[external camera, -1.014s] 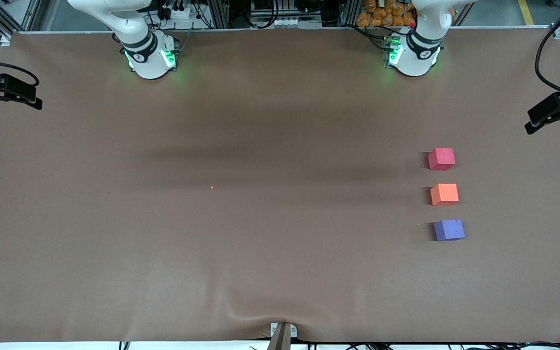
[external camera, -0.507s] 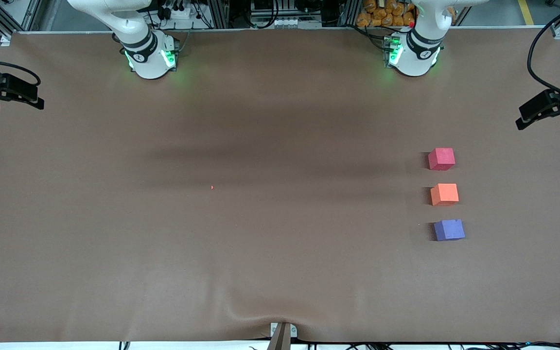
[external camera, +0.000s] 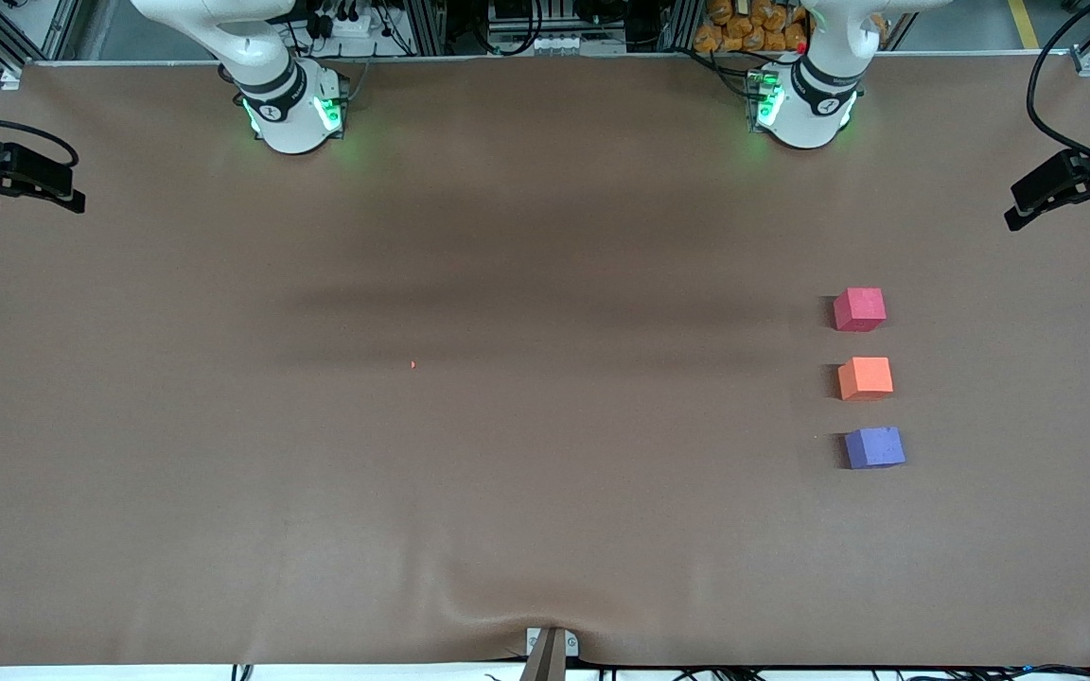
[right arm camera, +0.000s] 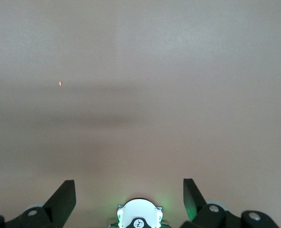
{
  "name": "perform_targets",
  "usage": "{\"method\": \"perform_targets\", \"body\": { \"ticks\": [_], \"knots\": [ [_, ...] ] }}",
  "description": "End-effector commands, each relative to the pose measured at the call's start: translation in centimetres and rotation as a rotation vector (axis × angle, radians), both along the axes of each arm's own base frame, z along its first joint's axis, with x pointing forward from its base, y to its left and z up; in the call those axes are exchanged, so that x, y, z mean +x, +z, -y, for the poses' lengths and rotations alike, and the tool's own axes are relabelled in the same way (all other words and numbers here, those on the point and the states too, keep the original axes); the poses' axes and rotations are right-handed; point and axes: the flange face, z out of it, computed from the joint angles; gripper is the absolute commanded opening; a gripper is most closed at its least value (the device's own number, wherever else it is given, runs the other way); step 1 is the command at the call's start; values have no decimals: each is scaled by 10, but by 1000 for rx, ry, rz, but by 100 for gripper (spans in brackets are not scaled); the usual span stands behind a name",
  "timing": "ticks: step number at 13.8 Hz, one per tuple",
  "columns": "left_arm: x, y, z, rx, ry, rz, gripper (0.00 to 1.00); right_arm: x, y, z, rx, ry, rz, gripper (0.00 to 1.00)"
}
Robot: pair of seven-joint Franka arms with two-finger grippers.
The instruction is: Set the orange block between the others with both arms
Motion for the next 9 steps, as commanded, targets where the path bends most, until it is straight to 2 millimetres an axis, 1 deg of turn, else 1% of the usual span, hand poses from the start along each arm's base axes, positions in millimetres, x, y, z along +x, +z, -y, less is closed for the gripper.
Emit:
{"method": "perform_targets", "body": {
  "ticks": [1,9],
  "knots": [
    [-1,1,1,-10,-3,3,100,1,5,-1,14,5,6,100],
    [-2,6,-1,-11,11,11,100,2,7,-3,17,8,16,100]
  ]
}}
